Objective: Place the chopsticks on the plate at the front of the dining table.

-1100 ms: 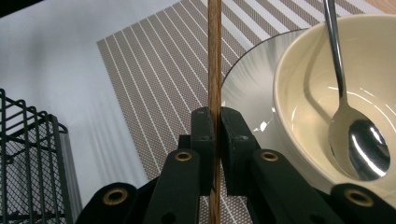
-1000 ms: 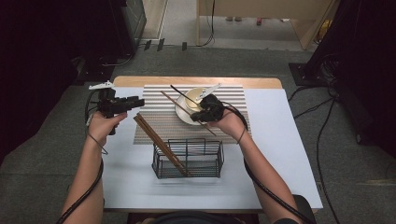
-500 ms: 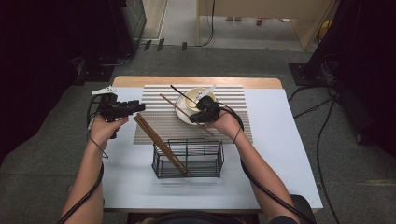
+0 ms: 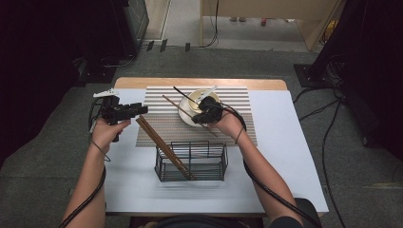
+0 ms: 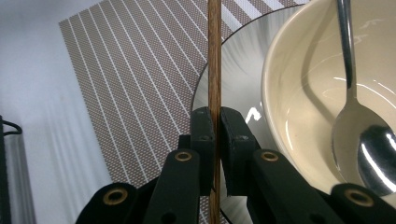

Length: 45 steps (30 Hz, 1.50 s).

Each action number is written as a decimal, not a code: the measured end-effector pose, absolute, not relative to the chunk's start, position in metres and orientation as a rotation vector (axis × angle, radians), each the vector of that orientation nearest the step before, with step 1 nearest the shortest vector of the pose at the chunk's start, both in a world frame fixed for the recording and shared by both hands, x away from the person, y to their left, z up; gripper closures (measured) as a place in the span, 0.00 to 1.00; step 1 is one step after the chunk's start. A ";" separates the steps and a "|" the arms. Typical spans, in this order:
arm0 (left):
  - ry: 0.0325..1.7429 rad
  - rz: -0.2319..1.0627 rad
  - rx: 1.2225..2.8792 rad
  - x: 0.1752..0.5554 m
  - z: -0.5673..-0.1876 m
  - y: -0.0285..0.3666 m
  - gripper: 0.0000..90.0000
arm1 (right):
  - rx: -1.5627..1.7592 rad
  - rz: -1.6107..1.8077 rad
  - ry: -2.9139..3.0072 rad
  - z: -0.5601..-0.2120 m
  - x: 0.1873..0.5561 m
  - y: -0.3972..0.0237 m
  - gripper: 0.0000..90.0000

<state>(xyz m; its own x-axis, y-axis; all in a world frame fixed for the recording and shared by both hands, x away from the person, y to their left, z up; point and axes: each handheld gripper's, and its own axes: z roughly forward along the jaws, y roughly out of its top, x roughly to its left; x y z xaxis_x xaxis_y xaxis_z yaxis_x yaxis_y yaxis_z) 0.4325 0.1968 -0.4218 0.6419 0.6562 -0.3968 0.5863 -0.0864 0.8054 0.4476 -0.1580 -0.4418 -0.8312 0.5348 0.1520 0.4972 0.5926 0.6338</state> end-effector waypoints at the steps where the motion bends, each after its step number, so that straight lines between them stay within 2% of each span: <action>1: 1.007 0.079 1.759 0.432 -0.422 0.197 0.55 | 0.895 1.065 2.754 -0.442 0.448 -0.158 0.95; 45: 1.009 0.104 1.802 0.431 -0.437 0.192 0.52 | 0.926 0.968 2.749 -0.453 0.446 -0.151 0.95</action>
